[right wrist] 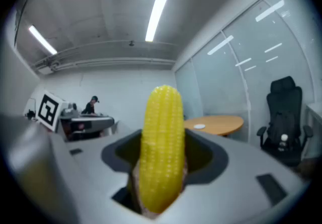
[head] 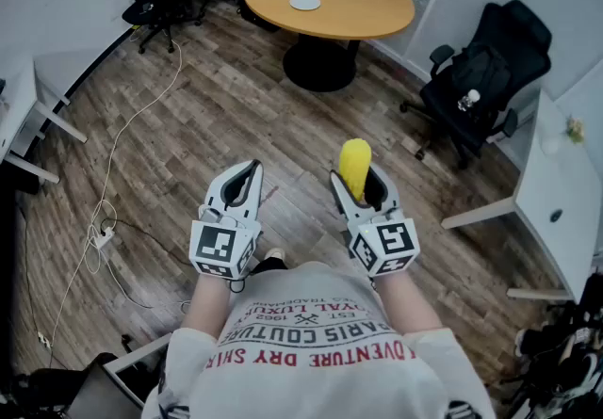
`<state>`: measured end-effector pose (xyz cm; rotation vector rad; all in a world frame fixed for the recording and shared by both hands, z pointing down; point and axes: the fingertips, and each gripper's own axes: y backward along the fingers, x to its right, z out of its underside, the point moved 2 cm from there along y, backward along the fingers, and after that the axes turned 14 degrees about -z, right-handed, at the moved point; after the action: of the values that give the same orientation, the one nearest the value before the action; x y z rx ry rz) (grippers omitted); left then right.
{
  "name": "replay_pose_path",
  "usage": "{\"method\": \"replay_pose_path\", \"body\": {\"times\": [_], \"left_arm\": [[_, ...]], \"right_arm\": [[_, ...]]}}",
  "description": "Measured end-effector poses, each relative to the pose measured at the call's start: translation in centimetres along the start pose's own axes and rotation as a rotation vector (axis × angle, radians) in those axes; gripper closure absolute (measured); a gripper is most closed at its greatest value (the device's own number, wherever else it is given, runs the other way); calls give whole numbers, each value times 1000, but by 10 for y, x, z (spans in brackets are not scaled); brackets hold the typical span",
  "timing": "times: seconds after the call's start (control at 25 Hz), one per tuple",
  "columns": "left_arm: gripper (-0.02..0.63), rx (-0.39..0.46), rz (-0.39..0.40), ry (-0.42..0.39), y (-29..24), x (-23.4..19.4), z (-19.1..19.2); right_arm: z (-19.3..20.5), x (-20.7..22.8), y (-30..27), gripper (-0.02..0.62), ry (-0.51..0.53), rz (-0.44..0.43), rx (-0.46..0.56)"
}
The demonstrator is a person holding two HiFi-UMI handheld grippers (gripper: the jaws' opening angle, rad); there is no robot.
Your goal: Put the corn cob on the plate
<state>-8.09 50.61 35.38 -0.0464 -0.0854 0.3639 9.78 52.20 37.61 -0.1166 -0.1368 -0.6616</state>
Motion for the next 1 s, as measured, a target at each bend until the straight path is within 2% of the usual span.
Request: {"method": "replay_pose_path", "body": {"times": [0.6, 1.0], "left_arm": [[574, -14, 17, 24, -4, -12, 9], [572, -7, 67, 23, -46, -68, 11]], "right_arm": [[9, -3, -12, 327, -27, 28, -32], [1, 0, -74, 327, -11, 102, -17]]}}
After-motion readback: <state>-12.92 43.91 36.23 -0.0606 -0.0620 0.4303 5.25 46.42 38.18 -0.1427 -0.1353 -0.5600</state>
